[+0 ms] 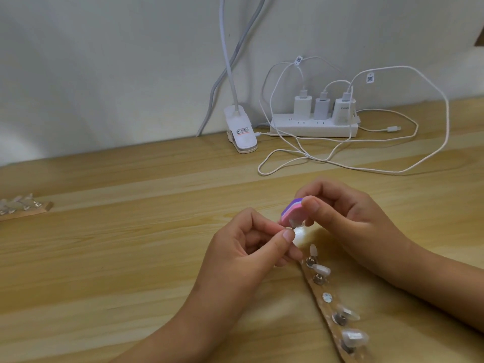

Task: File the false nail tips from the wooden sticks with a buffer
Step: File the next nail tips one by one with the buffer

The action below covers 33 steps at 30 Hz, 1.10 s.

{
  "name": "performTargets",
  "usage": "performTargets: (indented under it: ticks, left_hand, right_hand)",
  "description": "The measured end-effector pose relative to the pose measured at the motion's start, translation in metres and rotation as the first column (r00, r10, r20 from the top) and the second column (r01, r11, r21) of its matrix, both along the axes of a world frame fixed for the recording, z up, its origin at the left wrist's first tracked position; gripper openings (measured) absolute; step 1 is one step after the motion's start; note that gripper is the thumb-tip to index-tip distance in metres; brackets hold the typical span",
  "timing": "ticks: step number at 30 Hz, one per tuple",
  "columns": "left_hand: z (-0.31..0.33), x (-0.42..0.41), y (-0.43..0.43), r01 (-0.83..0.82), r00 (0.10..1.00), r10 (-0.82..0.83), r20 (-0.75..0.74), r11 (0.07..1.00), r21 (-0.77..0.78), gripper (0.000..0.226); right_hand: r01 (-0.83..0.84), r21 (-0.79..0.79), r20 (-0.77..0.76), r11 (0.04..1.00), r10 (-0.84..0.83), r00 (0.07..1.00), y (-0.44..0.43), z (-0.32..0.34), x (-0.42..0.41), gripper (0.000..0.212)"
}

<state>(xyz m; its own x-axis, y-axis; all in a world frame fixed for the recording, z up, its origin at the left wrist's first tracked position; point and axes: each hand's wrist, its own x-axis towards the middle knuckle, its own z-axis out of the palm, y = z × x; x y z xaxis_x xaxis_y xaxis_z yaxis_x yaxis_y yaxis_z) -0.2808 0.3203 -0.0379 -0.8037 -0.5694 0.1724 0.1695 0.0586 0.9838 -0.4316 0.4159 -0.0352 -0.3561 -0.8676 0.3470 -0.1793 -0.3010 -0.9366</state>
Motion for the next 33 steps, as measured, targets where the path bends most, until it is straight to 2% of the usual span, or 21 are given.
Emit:
performTargets:
  ticks: [13, 15, 18, 27, 33]
  left_hand:
    - [-0.0009, 0.0005, -0.0009, 0.005, 1.000, -0.005, 0.021, 1.000, 0.009, 0.024]
    - [-0.0013, 0.0005, -0.0012, 0.004, 1.000, -0.004, 0.019, 1.000, 0.001, 0.023]
    - [-0.0017, 0.0005, -0.0013, 0.005, 1.000, -0.005, 0.023, 1.000, 0.005, 0.022]
    - [-0.0021, 0.0007, -0.0023, 0.016, 1.000, -0.016, 0.022, 1.000, 0.010, 0.010]
    - [-0.0014, -0.0002, -0.0025, 0.010, 1.000, -0.010, 0.022, 1.000, 0.020, 0.023]
  right_hand:
    - [-0.019, -0.010, -0.018, 1.000, 0.018, 1.000, -0.0002, -0.0003, -0.0009, 0.030]
    - [0.005, -0.038, -0.033, 0.999, -0.006, 0.999, -0.0002, -0.0005, -0.0021, 0.031]
    - [0.006, 0.004, -0.062, 1.000, -0.006, 0.998, -0.0006, -0.0006, -0.0025, 0.034]
    - [0.065, 0.001, -0.140, 0.998, -0.064, 0.988, 0.0004, -0.0001, -0.0020, 0.028]
    - [0.053, 0.032, -0.157, 0.998, -0.047, 0.986, 0.0018, -0.0004, -0.0008, 0.027]
